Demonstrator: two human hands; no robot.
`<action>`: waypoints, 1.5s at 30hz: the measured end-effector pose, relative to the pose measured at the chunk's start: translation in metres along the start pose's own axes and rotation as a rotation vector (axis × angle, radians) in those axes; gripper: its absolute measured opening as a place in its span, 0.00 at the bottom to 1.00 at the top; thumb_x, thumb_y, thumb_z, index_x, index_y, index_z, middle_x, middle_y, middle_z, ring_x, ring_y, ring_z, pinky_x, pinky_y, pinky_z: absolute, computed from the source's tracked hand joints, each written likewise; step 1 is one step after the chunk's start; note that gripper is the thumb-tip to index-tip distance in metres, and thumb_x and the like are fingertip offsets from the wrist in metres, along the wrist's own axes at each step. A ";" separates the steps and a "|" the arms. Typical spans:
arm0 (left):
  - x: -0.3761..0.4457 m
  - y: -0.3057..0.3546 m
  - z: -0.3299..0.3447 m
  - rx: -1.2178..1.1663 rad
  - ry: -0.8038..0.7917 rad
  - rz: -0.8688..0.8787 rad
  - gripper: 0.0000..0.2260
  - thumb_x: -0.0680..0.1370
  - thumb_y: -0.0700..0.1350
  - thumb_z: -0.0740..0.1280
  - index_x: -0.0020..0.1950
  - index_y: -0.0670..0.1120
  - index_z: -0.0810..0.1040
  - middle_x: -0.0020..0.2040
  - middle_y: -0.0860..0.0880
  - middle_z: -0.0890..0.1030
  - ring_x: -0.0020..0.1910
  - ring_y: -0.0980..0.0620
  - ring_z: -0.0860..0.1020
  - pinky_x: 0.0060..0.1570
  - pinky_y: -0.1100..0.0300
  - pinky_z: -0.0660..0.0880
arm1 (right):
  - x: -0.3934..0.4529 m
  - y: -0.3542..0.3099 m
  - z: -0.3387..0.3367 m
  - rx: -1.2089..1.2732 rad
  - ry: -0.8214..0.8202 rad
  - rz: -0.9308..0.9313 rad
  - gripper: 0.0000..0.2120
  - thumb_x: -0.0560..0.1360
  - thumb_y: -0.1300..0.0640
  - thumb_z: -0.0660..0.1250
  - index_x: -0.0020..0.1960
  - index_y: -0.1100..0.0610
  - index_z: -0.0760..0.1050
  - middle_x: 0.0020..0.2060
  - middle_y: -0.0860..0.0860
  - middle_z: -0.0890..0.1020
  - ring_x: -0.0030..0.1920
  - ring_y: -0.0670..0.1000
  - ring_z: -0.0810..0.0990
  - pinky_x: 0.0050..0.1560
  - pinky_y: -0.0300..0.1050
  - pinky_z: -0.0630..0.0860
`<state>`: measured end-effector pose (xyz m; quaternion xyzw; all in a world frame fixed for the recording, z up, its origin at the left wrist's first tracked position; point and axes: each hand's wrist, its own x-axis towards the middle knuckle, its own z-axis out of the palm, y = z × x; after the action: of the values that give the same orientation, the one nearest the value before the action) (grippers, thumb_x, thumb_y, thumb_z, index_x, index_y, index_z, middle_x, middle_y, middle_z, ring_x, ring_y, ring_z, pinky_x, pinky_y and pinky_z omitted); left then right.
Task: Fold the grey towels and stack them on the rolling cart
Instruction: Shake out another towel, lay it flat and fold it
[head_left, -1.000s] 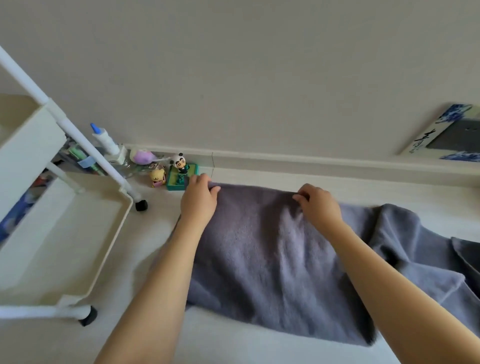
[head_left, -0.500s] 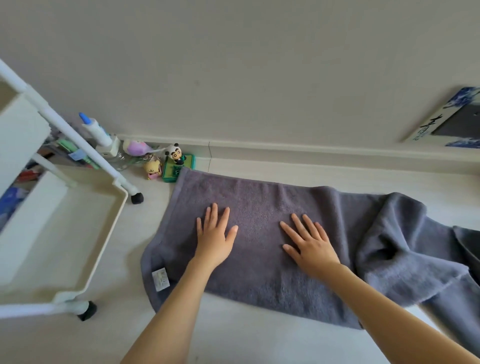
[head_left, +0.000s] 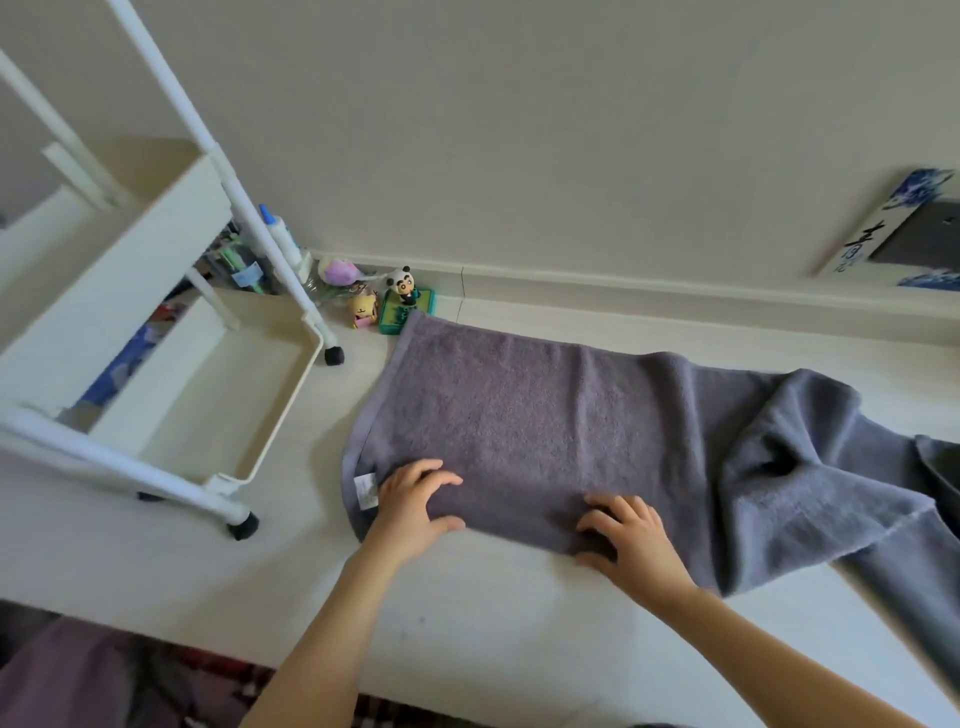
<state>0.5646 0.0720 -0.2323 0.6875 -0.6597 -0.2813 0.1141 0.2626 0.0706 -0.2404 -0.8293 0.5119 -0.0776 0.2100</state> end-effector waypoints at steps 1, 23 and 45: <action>0.000 -0.002 0.000 -0.010 0.037 0.003 0.18 0.67 0.50 0.77 0.55 0.51 0.81 0.65 0.52 0.73 0.65 0.48 0.70 0.64 0.62 0.59 | 0.000 -0.001 0.000 0.022 0.026 0.016 0.12 0.62 0.46 0.74 0.43 0.48 0.78 0.50 0.48 0.81 0.47 0.56 0.79 0.47 0.48 0.73; 0.013 0.024 0.021 -0.016 0.115 0.094 0.19 0.65 0.47 0.78 0.53 0.46 0.79 0.55 0.51 0.74 0.55 0.52 0.71 0.58 0.59 0.65 | 0.026 0.031 -0.028 -0.026 0.132 -0.030 0.16 0.66 0.43 0.64 0.46 0.49 0.84 0.47 0.47 0.85 0.46 0.52 0.83 0.50 0.41 0.75; -0.051 0.018 -0.051 -0.211 -0.238 -0.198 0.08 0.69 0.43 0.76 0.34 0.53 0.80 0.44 0.59 0.82 0.39 0.63 0.79 0.41 0.66 0.76 | -0.024 -0.009 -0.068 0.161 -0.272 0.064 0.06 0.74 0.48 0.68 0.46 0.46 0.84 0.43 0.41 0.84 0.40 0.38 0.77 0.44 0.28 0.69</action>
<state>0.5784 0.1091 -0.1694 0.6950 -0.5646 -0.4381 0.0788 0.2352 0.0774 -0.1733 -0.7958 0.4972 0.0013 0.3456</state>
